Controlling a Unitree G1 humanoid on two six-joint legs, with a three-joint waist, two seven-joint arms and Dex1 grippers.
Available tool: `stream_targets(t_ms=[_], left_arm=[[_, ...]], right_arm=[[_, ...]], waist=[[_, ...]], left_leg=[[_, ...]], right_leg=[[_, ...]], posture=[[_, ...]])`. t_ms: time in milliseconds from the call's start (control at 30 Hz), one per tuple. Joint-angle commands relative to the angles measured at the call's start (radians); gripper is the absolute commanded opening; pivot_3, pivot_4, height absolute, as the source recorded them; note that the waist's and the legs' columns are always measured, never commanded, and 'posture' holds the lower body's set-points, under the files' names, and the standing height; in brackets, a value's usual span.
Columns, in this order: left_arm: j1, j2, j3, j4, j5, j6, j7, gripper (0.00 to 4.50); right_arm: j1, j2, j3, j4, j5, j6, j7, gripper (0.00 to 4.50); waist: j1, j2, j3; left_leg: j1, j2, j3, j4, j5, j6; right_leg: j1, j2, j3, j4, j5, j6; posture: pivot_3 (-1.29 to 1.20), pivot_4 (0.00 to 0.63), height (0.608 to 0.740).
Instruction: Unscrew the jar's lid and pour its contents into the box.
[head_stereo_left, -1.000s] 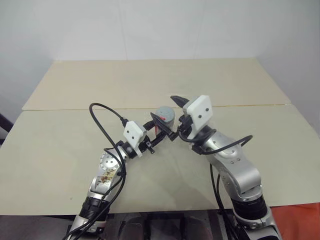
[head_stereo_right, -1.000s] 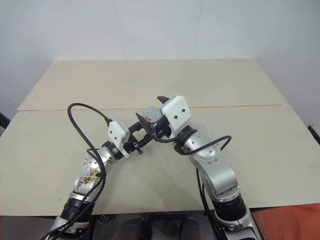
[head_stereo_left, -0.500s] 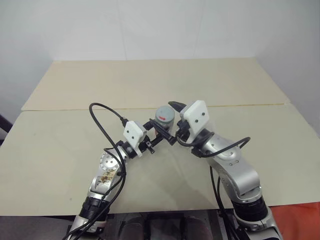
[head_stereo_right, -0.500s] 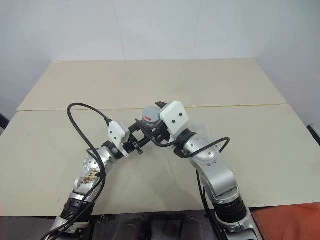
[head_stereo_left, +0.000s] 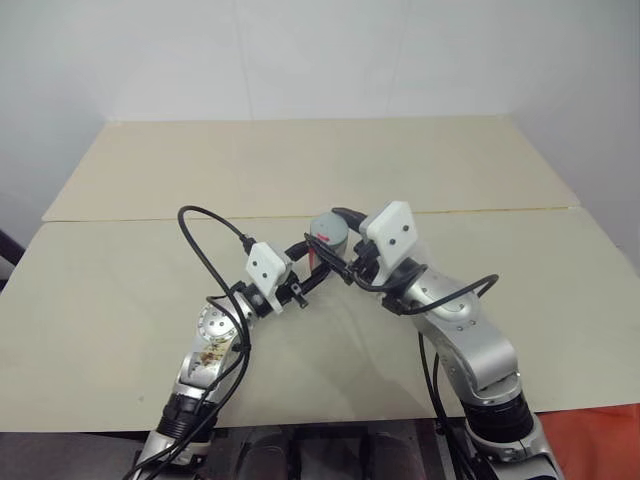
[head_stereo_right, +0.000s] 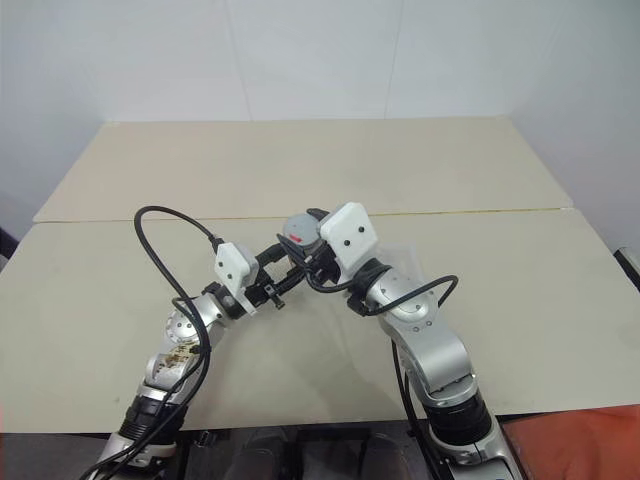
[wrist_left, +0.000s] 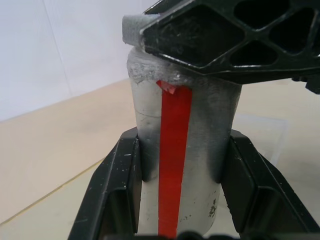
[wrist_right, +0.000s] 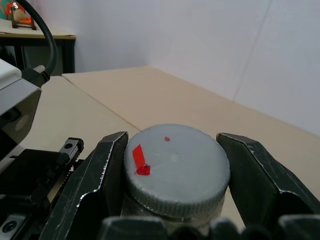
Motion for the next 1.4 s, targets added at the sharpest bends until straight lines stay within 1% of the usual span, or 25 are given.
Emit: stream_targets(t_ms=[33, 167, 300, 433, 533, 667, 733, 833, 967, 1033, 1067, 1133, 1167, 1233, 1400], left_arm=[[0.008, 0.04, -0.01, -0.114, -0.117, 0.054, -0.12, 1.87], [0.0, 0.089, -0.018, -0.157, -0.178, 0.107, -0.199, 1.87], [-0.016, 0.107, -0.027, -0.169, -0.192, 0.121, -0.243, 1.87], [-0.031, 0.115, -0.036, -0.171, -0.189, 0.115, -0.275, 1.87], [-0.047, 0.111, -0.039, -0.159, -0.176, 0.103, -0.283, 1.87], [-0.062, 0.097, -0.039, -0.147, -0.164, 0.095, -0.278, 1.87], [-0.068, 0.097, -0.04, -0.142, -0.155, 0.088, -0.281, 1.87], [-0.074, 0.095, -0.035, -0.132, -0.143, 0.079, -0.277, 1.87], [-0.069, 0.101, -0.027, -0.134, -0.143, 0.087, -0.278, 1.87], [-0.058, 0.096, -0.023, -0.135, -0.142, 0.088, -0.266, 1.87], [-0.055, 0.094, -0.019, -0.132, -0.142, 0.088, -0.263, 1.87], [-0.048, 0.094, -0.008, -0.121, -0.142, 0.087, -0.26, 1.87], [-0.046, 0.094, -0.001, -0.113, -0.142, 0.086, -0.261, 1.87], [-0.046, 0.094, 0.008, -0.103, -0.144, 0.085, -0.262, 1.87], [-0.064, 0.09, 0.014, -0.045, -0.127, 0.065, -0.262, 1.87]], right_arm=[[-0.006, -0.045, -0.049, -0.017, 0.097, -0.049, 0.13, 2.78], [-0.044, -0.11, -0.084, 0.031, 0.218, -0.05, 0.306, 2.78], [-0.124, -0.181, -0.096, 0.138, 0.322, -0.043, 0.526, 2.78], [-0.249, -0.247, -0.064, 0.328, 0.34, -0.066, 0.777, 2.78], [-0.354, -0.245, -0.035, 0.502, 0.334, -0.119, 0.967, 2.78], [-0.458, -0.21, -0.025, 0.683, 0.317, -0.176, 1.121, 2.78], [-0.5, -0.189, -0.022, 0.759, 0.3, -0.209, 1.173, 2.78], [-0.527, -0.173, -0.018, 0.821, 0.275, -0.26, 1.197, 2.78], [-0.526, -0.152, -0.045, 0.849, 0.248, -0.318, 1.148, 2.78], [-0.519, -0.145, -0.072, 0.845, 0.253, -0.337, 1.116, 3.49], [-0.521, -0.145, -0.091, 0.842, 0.268, -0.324, 1.105, 3.68], [-0.519, -0.168, -0.134, 0.814, 0.299, -0.299, 1.1, 4.28], [-0.513, -0.186, -0.157, 0.787, 0.313, -0.289, 1.094, 4.48], [-0.499, -0.212, -0.186, 0.741, 0.328, -0.275, 1.077, 4.48], [-0.366, -0.261, -0.267, 0.499, 0.311, -0.278, 0.9, 4.48]], waist=[[0.0, 0.0, 0.0], [-0.001, 0.0, 0.0], [-0.001, 0.0, 0.0], [-0.001, 0.0, 0.0], [-0.001, 0.0, 0.0], [-0.001, 0.0, 0.0], [0.0, 0.0, 0.0], [0.0, 0.0, 0.0], [0.002, 0.0, 0.0], [0.001, 0.0, 0.0], [0.001, 0.0, 0.0], [0.003, 0.0, 0.0], [0.004, 0.0, 0.0], [0.007, 0.0, 0.0], [0.014, 0.0, 0.0]], left_leg=[[0.0, 0.0, 0.0, 0.0, 0.0, 0.0], [0.0, 0.001, 0.0, 0.0, 0.0, 0.0], [0.001, 0.0, 0.0, 0.0, -0.001, 0.001], [0.001, 0.0, 0.0, 0.0, -0.001, 0.002], [0.001, 0.0, 0.0, 0.0, -0.001, 0.002], [0.0, 0.0, 0.001, 0.0, -0.001, 0.002], [0.0, 0.0, 0.001, 0.0, -0.001, 0.002], [0.0, 0.0, 0.001, 0.0, -0.001, 0.002], [0.0, 0.0, 0.001, 0.0, -0.001, 0.002], [0.0, 0.0, 0.001, 0.0, -0.001, 0.002], [0.0, 0.0, 0.001, 0.0, -0.001, 0.001], [0.0, 0.0, 0.001, 0.0, -0.001, 0.001], [0.0, 0.0, 0.001, 0.001, -0.001, 0.001], [0.0, 0.0, 0.001, 0.001, -0.001, 0.001], [0.0, 0.0, 0.001, 0.0, -0.001, 0.001]], right_leg=[[0.0, 0.0, 0.0, 0.0, 0.0, 0.0], [0.001, 0.0, 0.0, -0.001, 0.0, 0.0], [0.001, 0.0, 0.001, -0.001, 0.0, 0.0], [0.001, 0.0, 0.001, -0.001, 0.0, 0.0], [0.001, 0.0, 0.001, -0.001, 0.0, 0.0], [0.001, 0.0, 0.001, -0.001, 0.0, 0.0], [0.001, 0.0, 0.001, -0.001, 0.0, 0.0], [0.0, 0.0, 0.0, -0.001, 0.0, 0.0], [0.0, -0.001, 0.0, -0.001, 0.0, 0.0], [0.0, -0.001, 0.0, 0.0, 0.0, 0.0], [0.0, -0.001, 0.0, 0.0, 0.0, 0.0], [0.0, -0.001, 0.0, 0.0, 0.0, 0.0], [0.0, -0.001, 0.0, 0.0, 0.0, 0.0], [0.0, -0.001, 0.0, 0.0, 0.0, 0.0], [0.0, -0.001, 0.0, 0.0, 0.0, 0.0]], posture=[[0.0, 0.15, 0.74], [0.0, 0.15, 0.74], [0.0, 0.15, 0.74], [0.0, 0.15, 0.74], [0.0, 0.15, 0.74], [0.0, 0.15, 0.74], [0.0, 0.15, 0.74], [0.0, 0.15, 0.74], [0.0, 0.15, 0.74], [0.0, 0.15, 0.74], [0.0, 0.15, 0.74], [0.0, 0.15, 0.74], [0.0, 0.15, 0.74], [0.0, 0.15, 0.74], [0.0, 0.15, 0.74]])
